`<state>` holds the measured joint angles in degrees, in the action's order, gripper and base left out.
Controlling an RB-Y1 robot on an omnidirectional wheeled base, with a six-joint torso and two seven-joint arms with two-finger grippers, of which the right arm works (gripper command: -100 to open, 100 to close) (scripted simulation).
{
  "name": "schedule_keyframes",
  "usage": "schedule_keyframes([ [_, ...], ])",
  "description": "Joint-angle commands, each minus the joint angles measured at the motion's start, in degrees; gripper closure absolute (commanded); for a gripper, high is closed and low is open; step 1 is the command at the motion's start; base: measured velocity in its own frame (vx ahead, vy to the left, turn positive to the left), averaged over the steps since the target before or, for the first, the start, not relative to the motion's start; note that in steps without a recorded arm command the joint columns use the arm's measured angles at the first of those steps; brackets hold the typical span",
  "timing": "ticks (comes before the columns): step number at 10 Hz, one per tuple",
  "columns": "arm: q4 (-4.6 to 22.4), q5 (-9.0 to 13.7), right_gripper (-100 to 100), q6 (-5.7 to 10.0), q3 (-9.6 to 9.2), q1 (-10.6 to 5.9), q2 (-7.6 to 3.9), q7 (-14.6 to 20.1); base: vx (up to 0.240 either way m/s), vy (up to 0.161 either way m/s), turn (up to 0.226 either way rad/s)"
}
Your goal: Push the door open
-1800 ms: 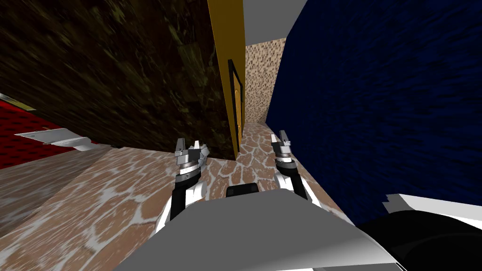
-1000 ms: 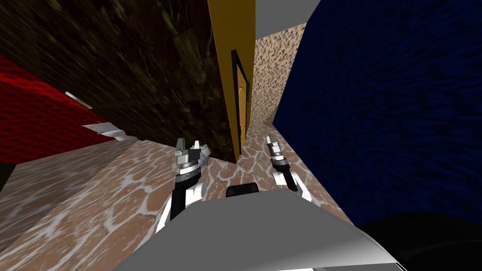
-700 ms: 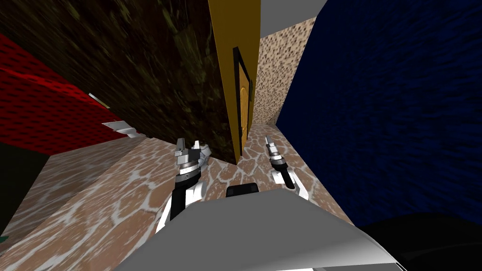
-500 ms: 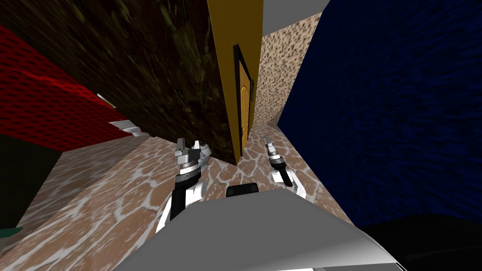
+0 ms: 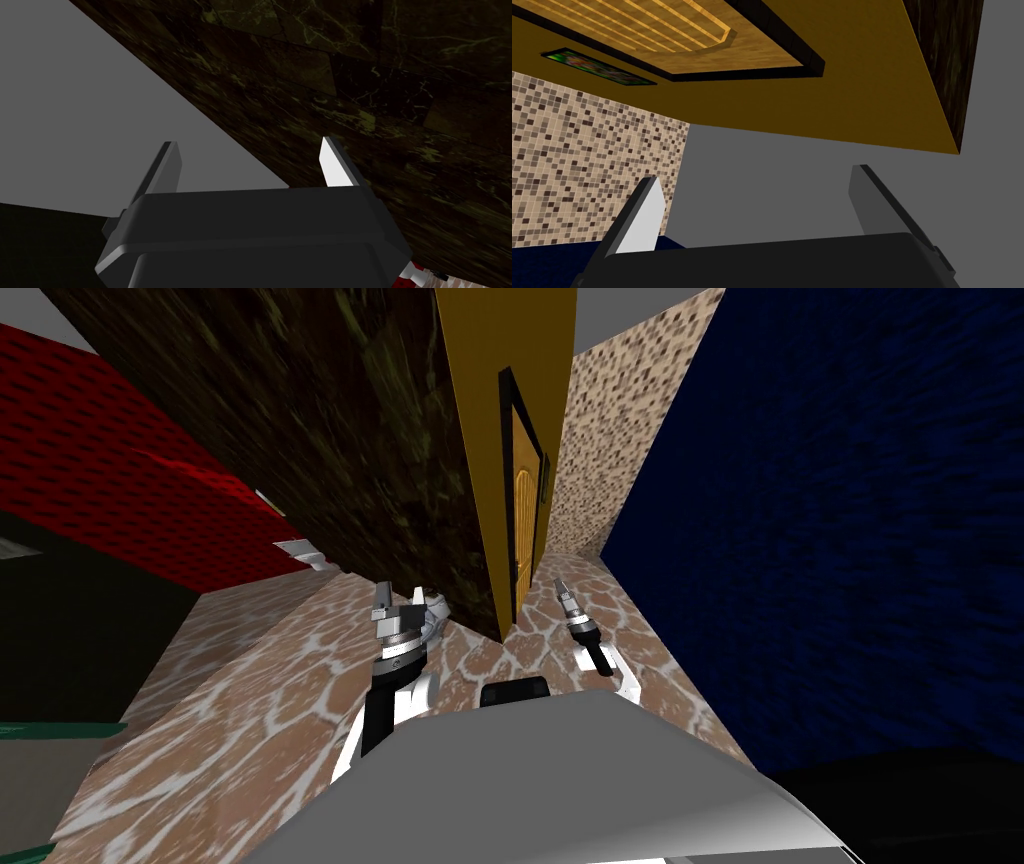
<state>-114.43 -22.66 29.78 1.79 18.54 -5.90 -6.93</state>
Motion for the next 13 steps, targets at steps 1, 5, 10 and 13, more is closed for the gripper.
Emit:
schedule_keyframes([
  [1, 1.59, -1.47, -100, 0.41, 0.11, -0.46, 0.02, -1.14, 0.115, -0.128, 0.171],
  [5, 7.68, -6.50, -100, 0.72, 0.89, -3.82, -0.20, -4.44, 0.126, -0.170, 0.188],
  [10, 13.08, -10.96, -100, 1.00, 1.58, -6.81, -0.17, -7.38, 0.079, -0.134, 0.148],
  [13, 16.70, -13.95, -100, 1.19, 2.05, -8.81, -0.05, -9.34, 0.063, -0.120, 0.136],
])
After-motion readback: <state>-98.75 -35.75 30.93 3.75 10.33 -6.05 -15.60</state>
